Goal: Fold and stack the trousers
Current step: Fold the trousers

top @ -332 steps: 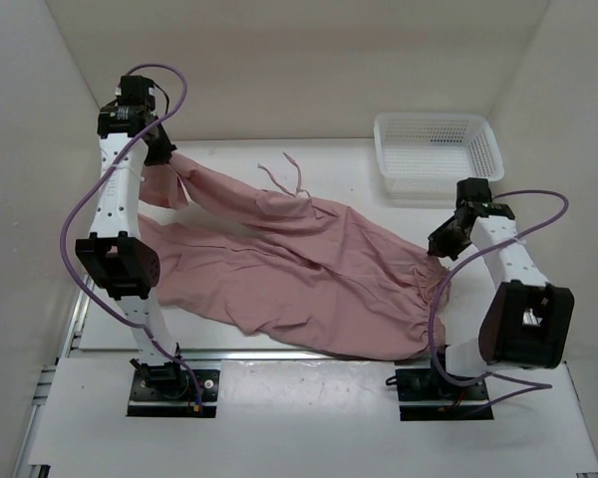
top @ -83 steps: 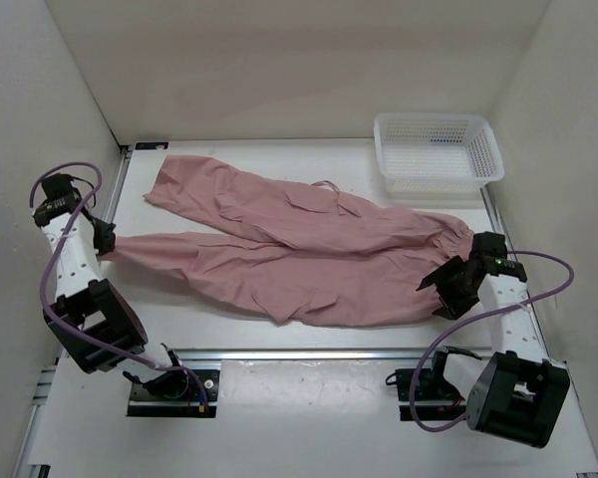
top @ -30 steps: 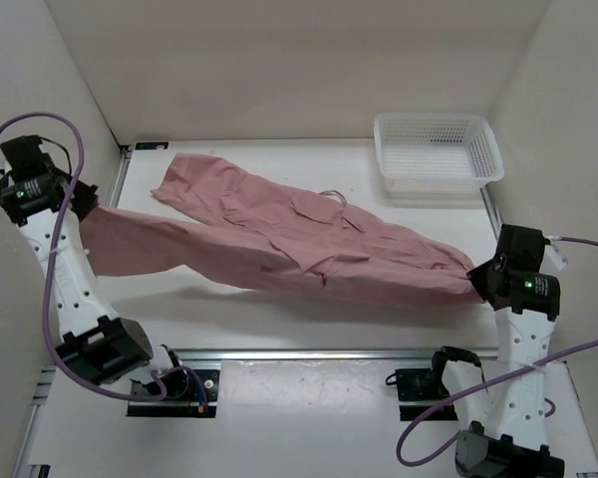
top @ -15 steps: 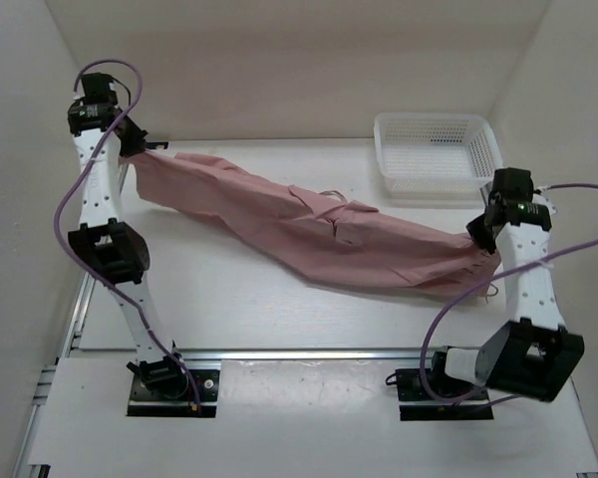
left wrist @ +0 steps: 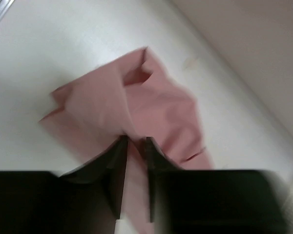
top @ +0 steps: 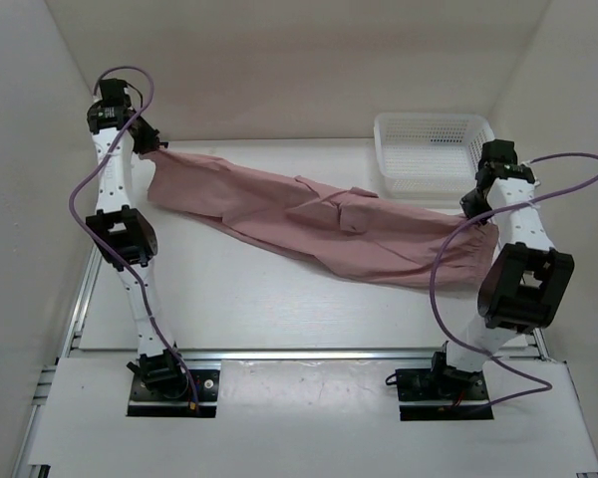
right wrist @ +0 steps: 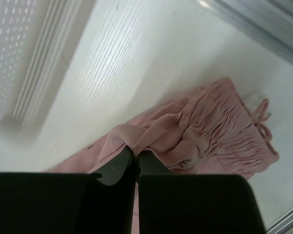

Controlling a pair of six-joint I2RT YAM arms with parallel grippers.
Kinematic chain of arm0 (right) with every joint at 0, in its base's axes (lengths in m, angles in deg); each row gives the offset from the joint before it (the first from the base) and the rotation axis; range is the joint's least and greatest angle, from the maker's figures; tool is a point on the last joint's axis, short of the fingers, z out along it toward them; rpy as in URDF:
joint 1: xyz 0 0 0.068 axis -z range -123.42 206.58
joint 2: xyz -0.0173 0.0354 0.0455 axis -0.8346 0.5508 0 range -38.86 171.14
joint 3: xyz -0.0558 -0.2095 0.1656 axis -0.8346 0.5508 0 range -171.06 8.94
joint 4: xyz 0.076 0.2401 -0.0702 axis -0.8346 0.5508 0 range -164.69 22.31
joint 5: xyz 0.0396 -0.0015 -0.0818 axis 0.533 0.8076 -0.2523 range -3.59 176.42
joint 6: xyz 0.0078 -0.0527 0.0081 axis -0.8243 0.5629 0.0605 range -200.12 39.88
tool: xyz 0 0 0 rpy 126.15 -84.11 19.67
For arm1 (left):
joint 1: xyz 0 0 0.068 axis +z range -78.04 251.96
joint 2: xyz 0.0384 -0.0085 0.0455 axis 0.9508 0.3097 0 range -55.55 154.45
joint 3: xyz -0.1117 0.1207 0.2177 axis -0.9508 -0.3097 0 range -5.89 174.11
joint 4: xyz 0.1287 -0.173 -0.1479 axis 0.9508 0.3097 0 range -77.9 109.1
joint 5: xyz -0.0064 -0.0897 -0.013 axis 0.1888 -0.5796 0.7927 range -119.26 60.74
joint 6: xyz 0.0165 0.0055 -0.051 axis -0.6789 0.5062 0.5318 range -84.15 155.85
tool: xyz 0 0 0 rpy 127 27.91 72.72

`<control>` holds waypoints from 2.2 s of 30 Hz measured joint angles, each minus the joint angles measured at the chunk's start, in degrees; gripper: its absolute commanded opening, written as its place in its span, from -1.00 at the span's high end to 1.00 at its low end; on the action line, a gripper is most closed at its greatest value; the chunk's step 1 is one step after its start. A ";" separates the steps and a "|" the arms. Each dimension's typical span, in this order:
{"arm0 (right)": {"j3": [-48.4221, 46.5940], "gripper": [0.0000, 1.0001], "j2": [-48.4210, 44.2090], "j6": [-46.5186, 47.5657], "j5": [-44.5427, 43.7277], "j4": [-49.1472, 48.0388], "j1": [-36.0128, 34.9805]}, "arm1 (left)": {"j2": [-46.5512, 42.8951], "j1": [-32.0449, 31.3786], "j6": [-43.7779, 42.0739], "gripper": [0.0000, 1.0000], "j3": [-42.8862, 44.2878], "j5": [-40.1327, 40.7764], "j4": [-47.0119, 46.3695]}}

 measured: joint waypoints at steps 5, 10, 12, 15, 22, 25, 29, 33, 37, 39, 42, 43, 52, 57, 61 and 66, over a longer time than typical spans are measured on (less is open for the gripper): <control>-4.83 -0.22 5.42 1.11 -4.31 -1.14 0.98 | 6.56 0.46 -0.55 -0.99 8.83 -2.45 -7.43; -4.44 -0.76 5.57 2.75 -5.66 -1.90 1.49 | 5.95 -0.70 -3.17 -0.99 4.61 -2.34 -10.49; -1.66 -0.80 3.82 3.10 -5.60 -2.36 1.49 | 3.15 -1.22 -4.07 -0.64 -1.01 -1.95 -10.84; 4.02 -0.77 -0.31 3.69 -4.96 -1.84 1.38 | -1.57 -1.64 -4.76 0.70 -9.38 -1.64 -11.04; 16.85 -0.57 -13.29 4.20 3.37 -0.92 3.19 | -13.70 0.98 -6.54 -0.48 -29.44 0.09 -9.18; 23.06 -0.71 -17.35 3.61 9.25 -0.96 4.50 | -14.53 1.88 -6.19 -0.91 -34.49 -1.86 -8.26; 30.58 -0.77 -18.73 2.91 14.73 -0.61 4.66 | -10.67 1.05 -5.42 -0.93 -36.33 -4.52 -7.52; 32.50 -0.73 -18.71 2.51 16.22 -1.18 4.81 | -5.51 -0.76 -3.96 -0.85 -36.44 -5.75 -7.78; 32.46 -0.65 -17.35 2.47 16.28 -4.70 5.31 | -1.16 -1.84 -2.62 -0.85 -34.82 -7.61 -7.02; 32.46 -0.59 -14.99 2.27 16.22 -6.97 5.70 | -0.50 -1.81 -2.40 -0.85 -33.09 -8.63 -7.43; 32.44 -0.50 -10.71 1.97 16.09 -10.75 7.04 | 1.42 -1.77 -1.99 -0.81 -30.38 -9.68 -7.89; 32.33 -0.43 -9.38 1.86 16.09 -11.67 7.50 | 1.99 -1.77 -1.64 -0.68 -29.51 -9.97 -7.61; 24.35 1.00 2.58 0.74 16.50 -15.80 8.87 | 9.25 -1.60 -0.52 0.79 -18.36 -11.72 -6.29; 19.37 1.00 1.70 1.05 16.41 -12.79 8.83 | 9.46 -0.68 -0.57 0.79 -13.46 -11.72 -4.92; 14.47 1.00 -2.73 1.05 18.56 -10.78 8.90 | 5.90 1.77 -0.57 0.79 -12.70 -13.53 -3.74; 13.27 1.00 -9.33 1.03 20.61 -8.87 8.90 | -4.98 4.57 -0.61 0.79 -20.70 -14.45 -2.82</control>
